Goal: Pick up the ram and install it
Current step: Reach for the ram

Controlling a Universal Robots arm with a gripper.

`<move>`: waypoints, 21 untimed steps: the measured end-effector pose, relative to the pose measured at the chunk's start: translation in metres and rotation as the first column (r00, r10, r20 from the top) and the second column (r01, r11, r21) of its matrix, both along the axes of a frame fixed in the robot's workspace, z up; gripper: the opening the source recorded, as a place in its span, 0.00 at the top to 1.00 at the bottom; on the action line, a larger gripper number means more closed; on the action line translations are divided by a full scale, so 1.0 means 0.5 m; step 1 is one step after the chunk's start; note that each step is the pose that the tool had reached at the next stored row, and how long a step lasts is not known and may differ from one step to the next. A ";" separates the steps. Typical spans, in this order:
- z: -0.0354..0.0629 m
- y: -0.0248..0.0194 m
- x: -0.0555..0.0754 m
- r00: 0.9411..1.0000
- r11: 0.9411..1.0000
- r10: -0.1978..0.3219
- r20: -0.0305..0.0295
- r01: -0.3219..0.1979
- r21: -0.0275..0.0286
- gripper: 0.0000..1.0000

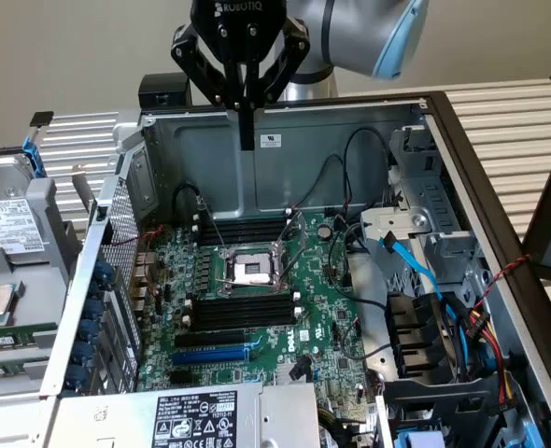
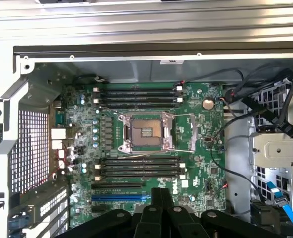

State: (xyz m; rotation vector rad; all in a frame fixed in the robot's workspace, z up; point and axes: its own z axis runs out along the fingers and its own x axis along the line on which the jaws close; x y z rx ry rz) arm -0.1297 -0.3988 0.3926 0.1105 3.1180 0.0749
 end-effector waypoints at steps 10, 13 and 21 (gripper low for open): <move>0.000 0.0000 -0.092 1.000 1.000 0.000 0.000 0.000 0.000 0.89; 0.000 0.0001 -0.119 1.000 1.000 0.000 0.000 0.000 0.000 0.89; 0.000 0.0001 -0.192 1.000 1.000 0.000 0.000 0.000 0.000 0.89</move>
